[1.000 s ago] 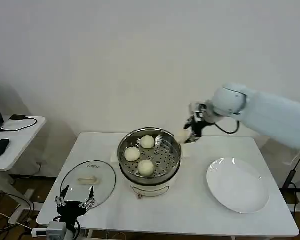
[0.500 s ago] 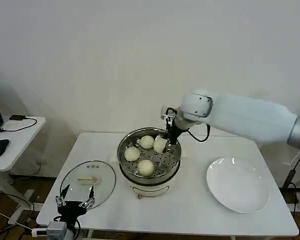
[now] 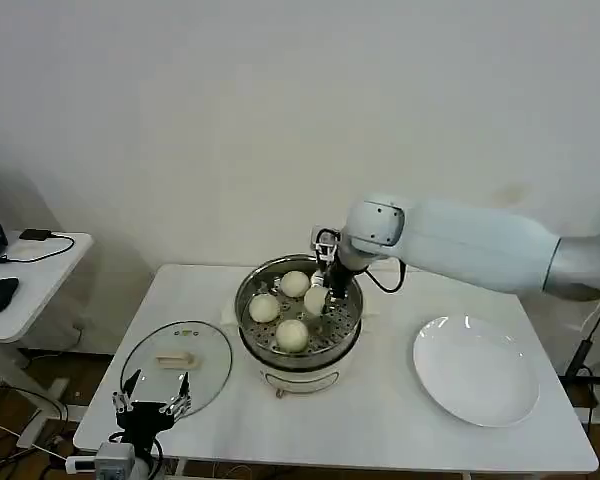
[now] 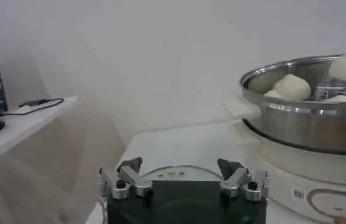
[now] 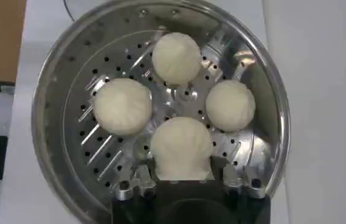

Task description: Take steamed baozi put them in steamer then cover it.

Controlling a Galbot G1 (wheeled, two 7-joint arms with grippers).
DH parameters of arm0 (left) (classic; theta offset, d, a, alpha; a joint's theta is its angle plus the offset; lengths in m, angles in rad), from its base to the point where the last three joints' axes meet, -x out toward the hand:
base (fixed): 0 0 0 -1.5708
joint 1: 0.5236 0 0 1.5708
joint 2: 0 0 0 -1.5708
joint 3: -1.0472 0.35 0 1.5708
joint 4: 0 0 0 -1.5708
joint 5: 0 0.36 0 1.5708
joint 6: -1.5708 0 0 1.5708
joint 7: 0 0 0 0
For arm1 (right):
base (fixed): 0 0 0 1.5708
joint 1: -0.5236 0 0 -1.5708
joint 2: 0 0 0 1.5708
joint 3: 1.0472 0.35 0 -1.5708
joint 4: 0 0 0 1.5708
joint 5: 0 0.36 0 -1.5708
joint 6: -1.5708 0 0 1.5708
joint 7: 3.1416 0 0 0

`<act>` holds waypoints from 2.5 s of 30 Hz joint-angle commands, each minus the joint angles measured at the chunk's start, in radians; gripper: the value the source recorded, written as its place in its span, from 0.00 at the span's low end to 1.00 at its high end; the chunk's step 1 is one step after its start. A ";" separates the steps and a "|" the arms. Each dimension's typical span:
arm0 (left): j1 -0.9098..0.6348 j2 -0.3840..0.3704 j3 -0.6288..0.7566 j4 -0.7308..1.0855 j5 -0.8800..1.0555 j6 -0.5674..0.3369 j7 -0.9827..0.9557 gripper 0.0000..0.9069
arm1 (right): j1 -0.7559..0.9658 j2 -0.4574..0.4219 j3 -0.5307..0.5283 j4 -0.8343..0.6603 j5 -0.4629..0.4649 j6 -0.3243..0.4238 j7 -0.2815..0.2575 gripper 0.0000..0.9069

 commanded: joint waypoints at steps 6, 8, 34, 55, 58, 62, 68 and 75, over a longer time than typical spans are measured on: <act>-0.001 -0.001 -0.001 0.007 -0.002 -0.003 0.001 1.00 | -0.026 0.026 -0.004 -0.044 -0.065 -0.010 0.010 0.68; -0.001 0.000 -0.001 0.008 -0.002 -0.004 0.001 1.00 | -0.028 0.026 -0.004 -0.045 -0.069 -0.008 0.010 0.68; -0.005 0.001 -0.002 0.010 -0.006 -0.004 0.002 1.00 | -0.006 -0.019 0.021 0.002 -0.088 -0.004 0.039 1.00; 0.003 -0.007 -0.011 0.031 0.001 -0.050 0.003 1.00 | -0.762 -0.533 0.940 0.493 -0.145 0.362 0.768 1.00; 0.004 -0.008 -0.019 0.034 -0.002 -0.055 -0.010 1.00 | -1.132 -0.491 1.334 0.536 -0.224 0.435 0.792 1.00; 0.013 -0.009 -0.014 0.034 0.012 -0.066 -0.034 1.00 | -1.549 -0.346 1.724 0.569 -0.329 0.585 0.779 1.00; 0.010 0.007 -0.017 0.073 0.120 -0.068 -0.027 1.00 | -1.885 -0.147 2.091 0.587 -0.400 0.766 0.695 1.00; 0.006 0.026 -0.029 0.146 0.452 -0.154 0.034 1.00 | -2.106 0.116 2.326 0.617 -0.367 0.836 0.540 1.00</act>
